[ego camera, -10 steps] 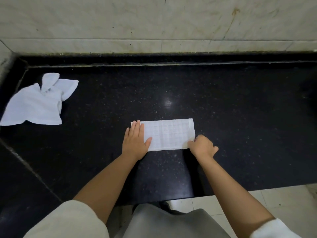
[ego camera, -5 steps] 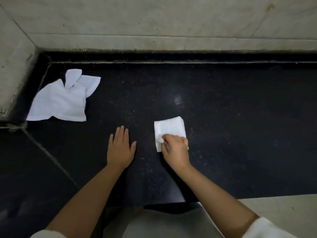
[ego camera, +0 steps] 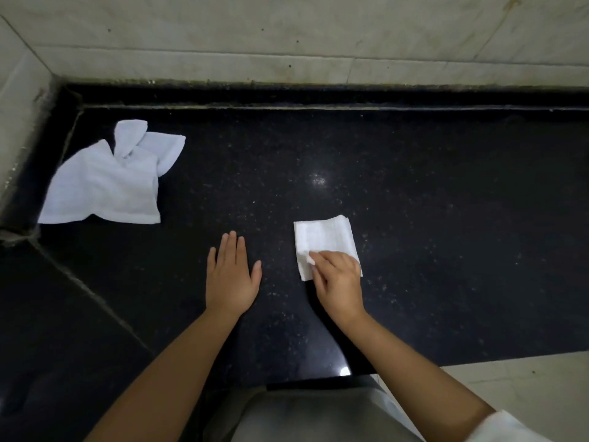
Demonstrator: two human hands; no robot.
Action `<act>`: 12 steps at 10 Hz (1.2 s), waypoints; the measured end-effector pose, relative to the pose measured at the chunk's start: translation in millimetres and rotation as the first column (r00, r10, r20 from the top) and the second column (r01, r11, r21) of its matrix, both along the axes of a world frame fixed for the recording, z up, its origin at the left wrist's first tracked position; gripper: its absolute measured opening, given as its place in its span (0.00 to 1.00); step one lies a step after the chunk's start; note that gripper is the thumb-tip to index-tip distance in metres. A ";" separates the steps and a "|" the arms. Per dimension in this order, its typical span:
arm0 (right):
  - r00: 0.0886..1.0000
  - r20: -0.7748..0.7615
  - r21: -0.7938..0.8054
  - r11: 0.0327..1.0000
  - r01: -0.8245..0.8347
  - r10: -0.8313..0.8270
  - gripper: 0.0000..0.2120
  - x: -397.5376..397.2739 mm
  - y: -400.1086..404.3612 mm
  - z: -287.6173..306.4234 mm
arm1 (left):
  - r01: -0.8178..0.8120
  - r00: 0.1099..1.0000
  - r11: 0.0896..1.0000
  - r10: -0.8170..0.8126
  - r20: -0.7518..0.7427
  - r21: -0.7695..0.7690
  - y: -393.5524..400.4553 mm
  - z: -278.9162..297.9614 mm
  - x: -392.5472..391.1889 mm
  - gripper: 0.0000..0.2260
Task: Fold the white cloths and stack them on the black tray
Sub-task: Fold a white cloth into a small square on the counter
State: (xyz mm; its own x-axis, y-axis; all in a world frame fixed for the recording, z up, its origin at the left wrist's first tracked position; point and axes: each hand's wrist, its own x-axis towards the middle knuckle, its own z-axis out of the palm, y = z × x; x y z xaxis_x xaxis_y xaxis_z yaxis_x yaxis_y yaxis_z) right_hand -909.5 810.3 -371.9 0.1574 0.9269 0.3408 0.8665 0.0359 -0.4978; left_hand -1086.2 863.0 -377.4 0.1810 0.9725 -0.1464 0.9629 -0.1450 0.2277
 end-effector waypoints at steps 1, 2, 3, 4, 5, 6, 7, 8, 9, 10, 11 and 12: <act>0.978 0.166 -0.149 0.984 -0.098 0.122 0.14 -2.3 -2.8 -8.6 | 0.017 1.000 1.000 -0.017 -0.010 0.005 0.1 -0.7 -1.1 0.27; 0.918 0.253 -0.296 0.928 -0.226 0.305 0.18 8.5 -13.8 -11.5 | 0.023 1.000 1.000 -0.023 0.014 0.015 -1.1 -2.1 -2.8 0.26; 0.901 0.255 -0.208 0.930 -0.303 0.350 0.18 34.3 -17.6 1.7 | 0.046 0.995 0.997 -0.051 0.085 0.061 -2.3 -4.7 -4.8 0.23; 0.916 0.322 -0.148 0.968 -0.200 0.239 0.17 61.4 -18.8 14.2 | 0.201 0.940 0.928 -0.273 0.205 0.313 -9.2 -5.6 8.9 0.19; 0.894 0.366 -0.272 0.949 -0.162 0.257 0.23 73.3 -17.2 16.5 | 0.383 0.803 0.790 -0.541 0.249 0.479 -20.0 -1.8 40.1 0.12; 0.881 0.330 -0.314 0.920 -0.236 0.339 0.21 74.9 -10.1 15.3 | 0.497 0.820 0.790 -0.563 0.105 0.359 -20.3 -2.6 62.8 0.13; 0.879 0.284 -0.333 0.899 -0.284 0.383 0.15 75.1 -3.5 16.2 | 0.539 0.832 0.813 -0.555 0.015 0.222 -14.5 3.0 69.6 0.17; 0.908 0.205 -0.454 0.857 -0.243 0.366 0.05 72.5 0.7 31.6 | 0.563 0.824 0.808 -0.564 -0.048 0.171 -11.9 10.7 74.2 0.17; 0.948 0.194 -0.546 0.831 -0.110 0.253 0.11 72.5 2.9 46.4 | 0.603 0.798 0.785 -0.594 -0.106 0.143 -8.9 17.8 80.3 0.16; 0.988 0.094 -0.558 0.829 -0.050 0.123 0.12 85.3 -2.7 63.3 | 0.659 0.752 0.726 -0.639 -0.159 0.199 -11.1 32.5 96.3 0.13; 0.999 -0.046 -0.523 0.852 -0.016 -0.010 0.11 118.3 -20.3 82.9 | 0.680 0.717 0.648 -0.684 -0.132 0.343 -17.4 51.3 121.8 0.02; 0.994 -0.100 -0.450 0.893 0.000 -0.050 0.08 163.9 -50.7 112.8 | 0.709 0.679 0.589 -0.718 -0.153 0.388 -27.4 80.5 164.5 0.08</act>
